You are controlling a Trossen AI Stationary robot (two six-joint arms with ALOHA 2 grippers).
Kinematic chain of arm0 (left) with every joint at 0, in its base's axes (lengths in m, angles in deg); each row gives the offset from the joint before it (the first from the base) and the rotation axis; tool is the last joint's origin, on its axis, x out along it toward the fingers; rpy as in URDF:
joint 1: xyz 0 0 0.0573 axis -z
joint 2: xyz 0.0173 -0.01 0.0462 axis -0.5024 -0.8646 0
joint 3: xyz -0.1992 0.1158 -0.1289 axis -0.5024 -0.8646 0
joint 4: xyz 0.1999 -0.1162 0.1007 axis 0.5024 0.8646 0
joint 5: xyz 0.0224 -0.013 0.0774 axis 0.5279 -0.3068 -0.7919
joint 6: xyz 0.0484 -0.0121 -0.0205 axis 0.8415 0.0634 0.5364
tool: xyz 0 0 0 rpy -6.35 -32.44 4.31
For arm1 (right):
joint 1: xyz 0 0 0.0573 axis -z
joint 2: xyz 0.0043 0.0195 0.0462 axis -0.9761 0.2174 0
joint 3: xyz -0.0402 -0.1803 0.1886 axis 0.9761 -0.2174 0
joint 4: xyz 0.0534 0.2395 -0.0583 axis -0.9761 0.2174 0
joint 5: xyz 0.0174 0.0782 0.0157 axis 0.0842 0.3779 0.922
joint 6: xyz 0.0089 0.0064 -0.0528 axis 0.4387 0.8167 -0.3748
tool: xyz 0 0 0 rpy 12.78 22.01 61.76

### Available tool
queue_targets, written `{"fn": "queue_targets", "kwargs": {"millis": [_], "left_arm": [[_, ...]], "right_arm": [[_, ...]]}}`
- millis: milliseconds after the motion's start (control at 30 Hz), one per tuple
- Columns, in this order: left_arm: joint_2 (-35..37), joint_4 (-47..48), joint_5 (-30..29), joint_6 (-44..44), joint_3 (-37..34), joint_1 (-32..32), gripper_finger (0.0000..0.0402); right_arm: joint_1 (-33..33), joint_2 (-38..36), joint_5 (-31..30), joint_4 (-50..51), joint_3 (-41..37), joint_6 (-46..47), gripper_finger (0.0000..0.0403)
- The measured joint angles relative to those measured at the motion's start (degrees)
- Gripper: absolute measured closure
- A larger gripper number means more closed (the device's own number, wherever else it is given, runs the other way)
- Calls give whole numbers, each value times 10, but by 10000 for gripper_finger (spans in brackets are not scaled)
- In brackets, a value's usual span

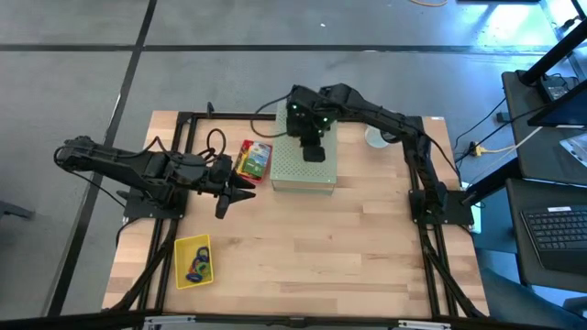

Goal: Pick & Place Office Desk Supplies
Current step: Put the orange rubber band into the black bin

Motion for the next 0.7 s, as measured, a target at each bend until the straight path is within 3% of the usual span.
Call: {"fn": "queue_targets", "kwargs": {"millis": [333,700], "left_arm": [[0,0,0,2,0,0,274],[0,0,0,1,0,0,274]], "right_arm": [[-2,10,-2,-19,-19,9,302],[7,13,-35,-73,-124,7,302]]}}
